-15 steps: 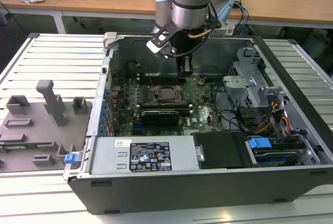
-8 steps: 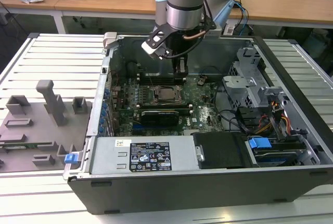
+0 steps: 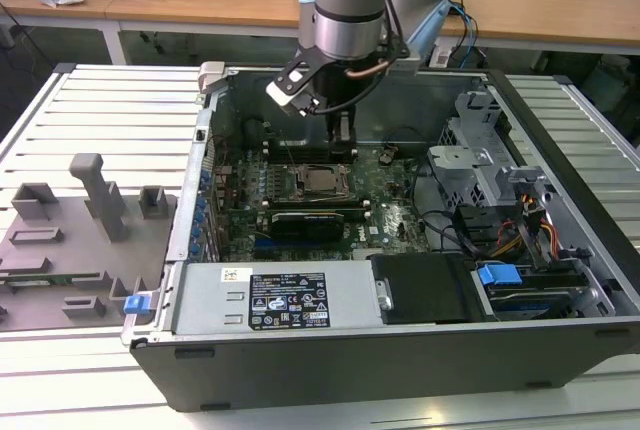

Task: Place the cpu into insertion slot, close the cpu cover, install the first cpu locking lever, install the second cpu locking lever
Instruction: 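Close the cpu cover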

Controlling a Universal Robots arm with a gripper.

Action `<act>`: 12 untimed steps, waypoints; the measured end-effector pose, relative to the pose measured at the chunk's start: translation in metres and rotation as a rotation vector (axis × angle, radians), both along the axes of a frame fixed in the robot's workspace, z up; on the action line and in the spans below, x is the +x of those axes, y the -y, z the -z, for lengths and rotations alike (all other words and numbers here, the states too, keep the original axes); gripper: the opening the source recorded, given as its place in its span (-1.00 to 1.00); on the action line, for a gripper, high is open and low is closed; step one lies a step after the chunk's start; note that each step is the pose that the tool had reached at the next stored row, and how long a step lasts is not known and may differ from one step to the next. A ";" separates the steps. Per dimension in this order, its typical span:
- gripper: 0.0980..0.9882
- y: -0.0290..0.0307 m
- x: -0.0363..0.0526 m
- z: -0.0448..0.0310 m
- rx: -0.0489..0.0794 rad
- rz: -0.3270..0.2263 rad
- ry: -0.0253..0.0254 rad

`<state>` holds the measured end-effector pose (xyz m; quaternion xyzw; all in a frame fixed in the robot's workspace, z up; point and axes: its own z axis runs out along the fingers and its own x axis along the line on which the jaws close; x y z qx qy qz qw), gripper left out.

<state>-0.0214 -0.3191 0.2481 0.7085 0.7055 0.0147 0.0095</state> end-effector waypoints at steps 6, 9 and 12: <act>-0.98 0.0000 -0.0057 0.0019 0.000 0.000 0.0000; -0.98 0.0000 -0.0094 0.0053 0.000 0.000 0.0000; -0.98 0.0000 -0.0216 0.0141 0.000 -0.005 0.0000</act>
